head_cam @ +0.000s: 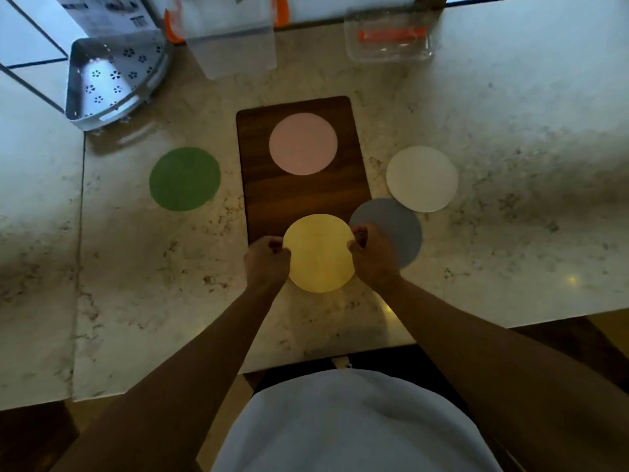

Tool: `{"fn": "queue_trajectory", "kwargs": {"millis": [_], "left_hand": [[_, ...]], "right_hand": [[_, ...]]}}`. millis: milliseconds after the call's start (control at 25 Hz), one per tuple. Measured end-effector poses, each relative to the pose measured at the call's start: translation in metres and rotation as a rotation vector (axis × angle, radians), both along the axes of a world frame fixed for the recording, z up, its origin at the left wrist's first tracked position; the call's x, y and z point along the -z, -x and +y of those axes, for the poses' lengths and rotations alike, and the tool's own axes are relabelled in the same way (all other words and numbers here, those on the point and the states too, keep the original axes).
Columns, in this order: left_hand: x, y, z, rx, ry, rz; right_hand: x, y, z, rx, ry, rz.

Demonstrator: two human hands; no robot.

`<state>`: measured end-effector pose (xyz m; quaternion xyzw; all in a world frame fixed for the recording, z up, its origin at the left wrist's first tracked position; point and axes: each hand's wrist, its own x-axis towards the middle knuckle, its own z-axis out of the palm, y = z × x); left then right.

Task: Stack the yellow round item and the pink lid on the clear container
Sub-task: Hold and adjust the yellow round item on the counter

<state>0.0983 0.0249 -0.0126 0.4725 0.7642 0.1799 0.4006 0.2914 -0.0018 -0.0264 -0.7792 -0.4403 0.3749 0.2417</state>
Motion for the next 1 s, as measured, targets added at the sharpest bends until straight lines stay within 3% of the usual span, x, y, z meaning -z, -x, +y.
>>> {"fn": "queue_trajectory", "kwargs": {"millis": [400,1000], "left_hand": [[0.008,-0.104,0.032,0.182,0.07,-0.008],[0.022,-0.132,0.038,0.241,0.107,0.127]], "right_hand": [[0.004,-0.11,-0.003,0.159,-0.029,-0.028],[0.02,-0.13,0.004,0.128,-0.006,-0.099]]}}
